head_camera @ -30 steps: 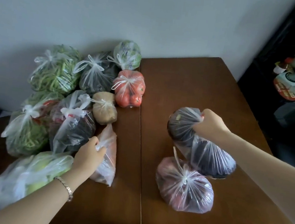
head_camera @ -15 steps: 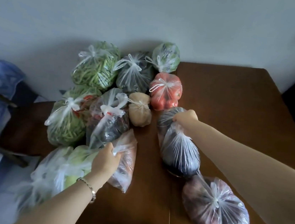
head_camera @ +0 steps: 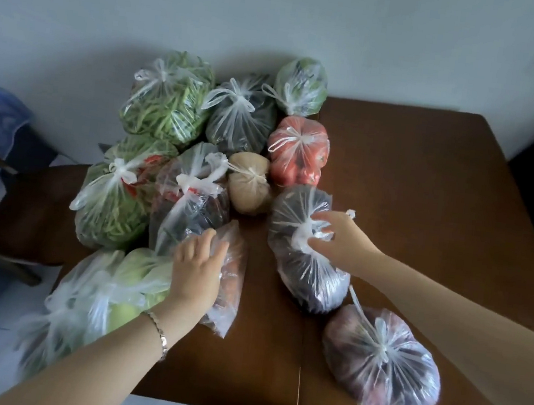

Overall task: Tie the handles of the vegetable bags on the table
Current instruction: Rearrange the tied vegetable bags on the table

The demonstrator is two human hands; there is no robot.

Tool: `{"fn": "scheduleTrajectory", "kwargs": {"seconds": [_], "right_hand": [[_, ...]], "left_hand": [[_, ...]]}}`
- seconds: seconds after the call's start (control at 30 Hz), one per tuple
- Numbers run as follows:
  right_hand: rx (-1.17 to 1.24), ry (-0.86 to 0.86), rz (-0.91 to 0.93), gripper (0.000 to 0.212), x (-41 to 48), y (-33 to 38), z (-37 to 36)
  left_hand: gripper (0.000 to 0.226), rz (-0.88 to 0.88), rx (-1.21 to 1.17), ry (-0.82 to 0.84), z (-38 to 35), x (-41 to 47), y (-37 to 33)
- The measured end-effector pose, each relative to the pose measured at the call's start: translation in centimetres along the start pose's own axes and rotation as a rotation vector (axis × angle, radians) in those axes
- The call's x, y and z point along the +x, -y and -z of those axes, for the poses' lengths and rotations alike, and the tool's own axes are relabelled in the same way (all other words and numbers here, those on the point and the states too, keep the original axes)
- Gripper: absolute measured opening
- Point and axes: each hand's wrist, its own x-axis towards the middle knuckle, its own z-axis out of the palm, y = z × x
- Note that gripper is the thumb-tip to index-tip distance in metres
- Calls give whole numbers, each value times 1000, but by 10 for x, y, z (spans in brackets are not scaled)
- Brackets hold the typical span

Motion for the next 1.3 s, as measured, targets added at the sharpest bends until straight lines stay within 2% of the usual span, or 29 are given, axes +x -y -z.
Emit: {"fn": "scheduleTrajectory", "kwargs": {"seconds": [0.1, 0.17, 0.23, 0.33, 0.47, 0.57, 0.8, 0.97, 1.07, 1.13, 1.23, 1.3], "right_hand": [[-206, 137, -30, 39, -41, -30, 5], [-441, 215, -99, 52, -68, -56, 9], [-669, 276, -145, 67, -90, -80, 12], [-803, 359, -147, 78, -113, -107, 9], [-780, 245, -33, 66, -122, -124, -6], [-660, 152, -98, 55, -121, -131, -10], [-510, 54, -97, 27, -112, -143, -22], [-366, 91, -76, 23, -110, -144, -22], [-373, 142, -17, 16, -109, -134, -25], [-381, 167, 26, 21, -109, -122, -30], [-402, 204, 75, 23, -111, -98, -50], [-343, 200, 27, 17, -109, -79, -70]], "left_hand": [[55, -77, 56, 21, 3, -3, -10], [52, -98, 51, 44, 4, -6, -21], [54, -130, -50, 62, 11, -8, -39], [70, -165, -270, 221, 20, -7, -79], [92, -304, -185, 292, 14, 3, -130], [99, -221, -111, 397, 10, 11, -152], [95, -84, -175, 401, 12, 22, -161], [96, -65, -166, 400, 14, 40, -138], [98, -80, -181, 414, 13, 46, -120], [100, -119, -244, 424, 15, 46, -111], [88, -124, -389, 365, 19, 37, -91], [73, -26, -384, 247, 16, 25, -67]]}}
